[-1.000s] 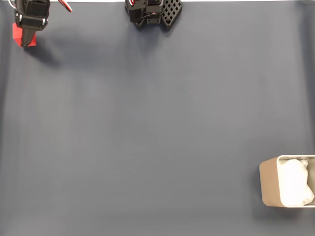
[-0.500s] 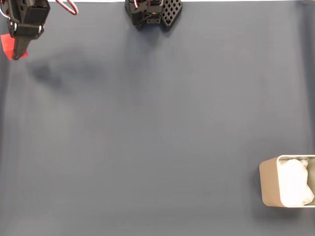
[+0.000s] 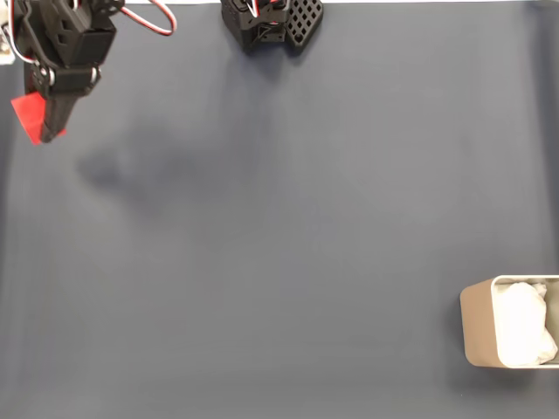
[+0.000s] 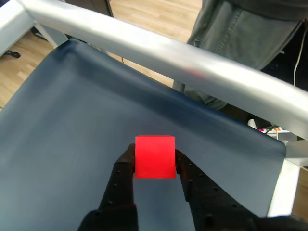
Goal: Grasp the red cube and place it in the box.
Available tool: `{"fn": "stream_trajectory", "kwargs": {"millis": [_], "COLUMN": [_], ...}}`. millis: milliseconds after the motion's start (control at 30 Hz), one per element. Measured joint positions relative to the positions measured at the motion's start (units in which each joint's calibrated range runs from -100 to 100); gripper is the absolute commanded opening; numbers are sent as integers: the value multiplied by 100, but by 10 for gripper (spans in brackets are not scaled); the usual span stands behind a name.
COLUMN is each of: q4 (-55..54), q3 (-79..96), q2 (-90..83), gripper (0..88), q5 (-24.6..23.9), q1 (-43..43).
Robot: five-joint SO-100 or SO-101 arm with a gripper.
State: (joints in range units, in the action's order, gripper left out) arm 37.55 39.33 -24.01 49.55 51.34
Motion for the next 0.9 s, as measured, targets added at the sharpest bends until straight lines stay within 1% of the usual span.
{"fn": "stream_trajectory", "kwargs": {"millis": [900], "q4": [143], "q3": [-9], "q2": [-721], "gripper": [102], "q5": [29], "q1": [-2003]}}
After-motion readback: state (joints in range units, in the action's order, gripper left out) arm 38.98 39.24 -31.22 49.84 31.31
